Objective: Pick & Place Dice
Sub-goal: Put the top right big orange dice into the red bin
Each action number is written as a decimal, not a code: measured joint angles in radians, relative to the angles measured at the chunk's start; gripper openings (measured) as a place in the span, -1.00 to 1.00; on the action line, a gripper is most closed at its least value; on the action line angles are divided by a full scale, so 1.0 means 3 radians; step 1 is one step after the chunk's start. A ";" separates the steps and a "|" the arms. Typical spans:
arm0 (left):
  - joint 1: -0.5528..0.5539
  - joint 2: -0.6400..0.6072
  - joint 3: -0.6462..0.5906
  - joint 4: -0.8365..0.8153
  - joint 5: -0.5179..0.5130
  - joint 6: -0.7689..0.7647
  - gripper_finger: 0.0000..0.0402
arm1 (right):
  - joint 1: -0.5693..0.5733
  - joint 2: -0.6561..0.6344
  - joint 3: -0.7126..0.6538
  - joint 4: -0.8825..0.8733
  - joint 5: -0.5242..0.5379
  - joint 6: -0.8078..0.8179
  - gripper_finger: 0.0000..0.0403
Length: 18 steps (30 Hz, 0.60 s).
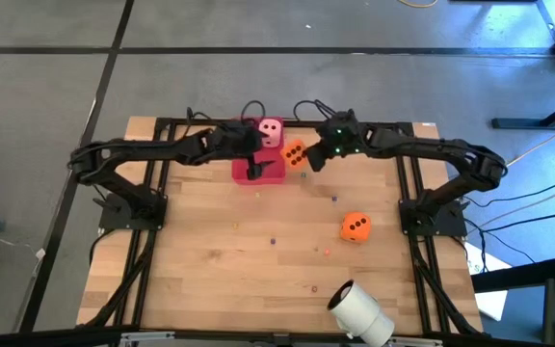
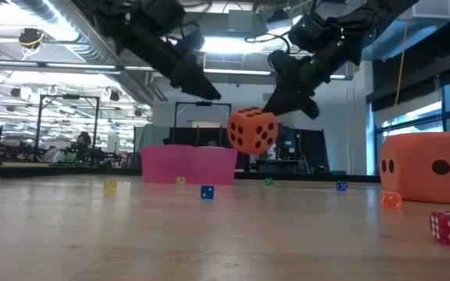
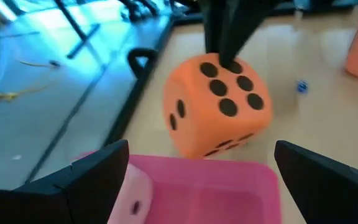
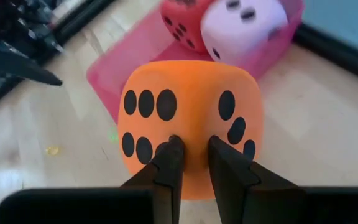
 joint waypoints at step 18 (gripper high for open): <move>0.0000 -0.0486 0.0003 -0.0491 0.0004 -0.0004 0.99 | 0.0258 0.0764 0.0329 0.0788 0.0216 0.0141 -0.67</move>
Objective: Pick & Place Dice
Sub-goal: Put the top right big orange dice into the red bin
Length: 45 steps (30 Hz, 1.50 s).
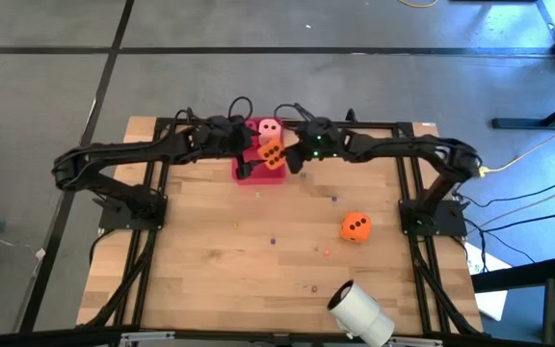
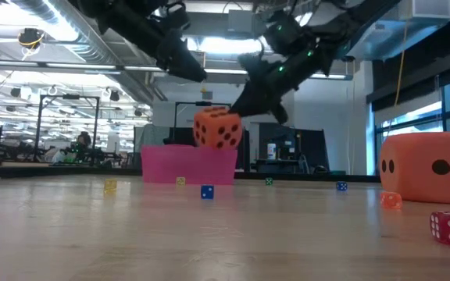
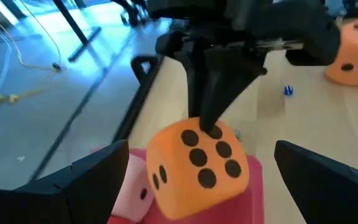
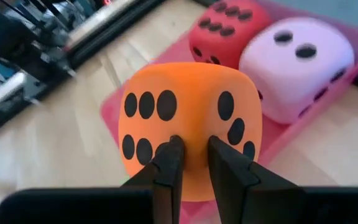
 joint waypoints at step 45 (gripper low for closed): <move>0.0225 0.0912 -0.0001 0.0516 -0.0430 0.0015 0.99 | -0.0038 0.0304 -0.0003 -0.0006 0.0483 0.0328 -0.54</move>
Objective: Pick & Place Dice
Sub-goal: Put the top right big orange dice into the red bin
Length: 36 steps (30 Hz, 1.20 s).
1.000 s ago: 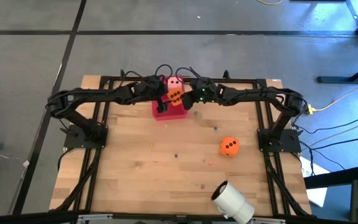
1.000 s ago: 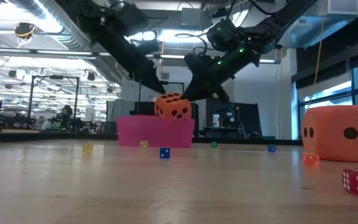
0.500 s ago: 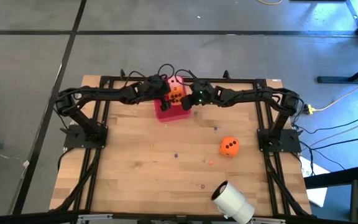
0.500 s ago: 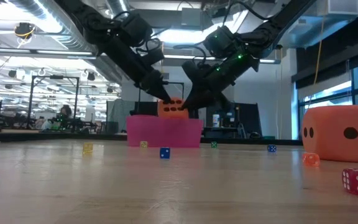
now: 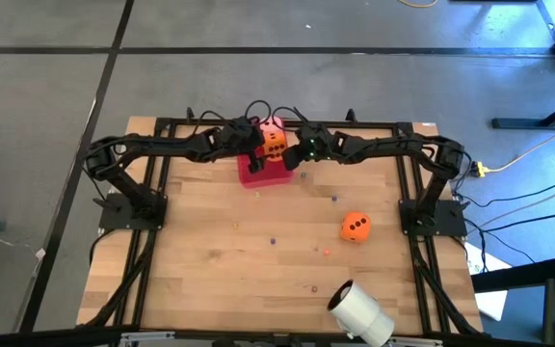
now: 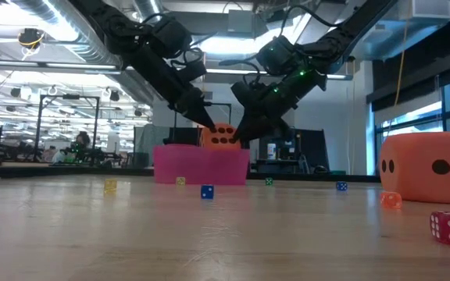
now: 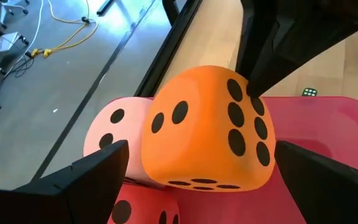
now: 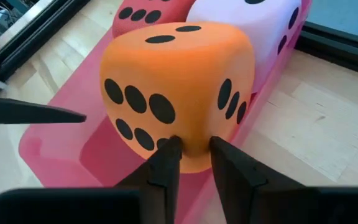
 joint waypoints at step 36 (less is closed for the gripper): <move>0.0000 0.0113 0.0000 -0.0149 0.0166 0.0022 0.99 | 0.0029 -0.0200 0.0004 -0.0336 -0.0028 -0.0974 -0.05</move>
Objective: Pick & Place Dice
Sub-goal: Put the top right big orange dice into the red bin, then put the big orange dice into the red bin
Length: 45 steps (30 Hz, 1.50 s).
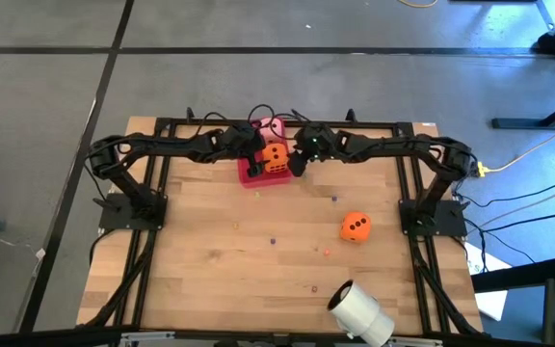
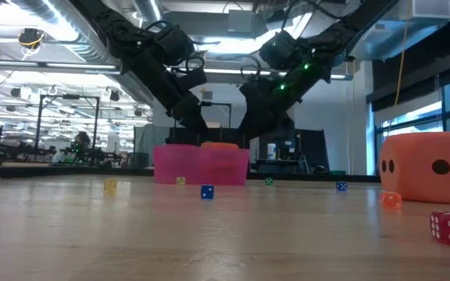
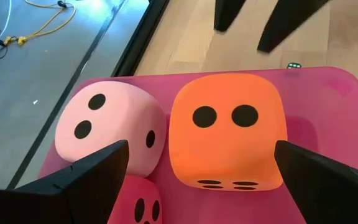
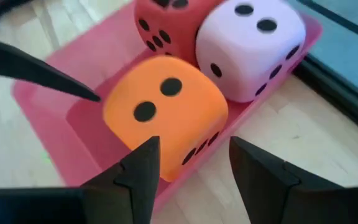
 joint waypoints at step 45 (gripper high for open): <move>0.0000 0.0000 0.0001 0.0001 0.0003 -0.0003 0.99 | 0.1265 -0.1245 -0.0001 -0.2313 0.0626 0.0363 0.94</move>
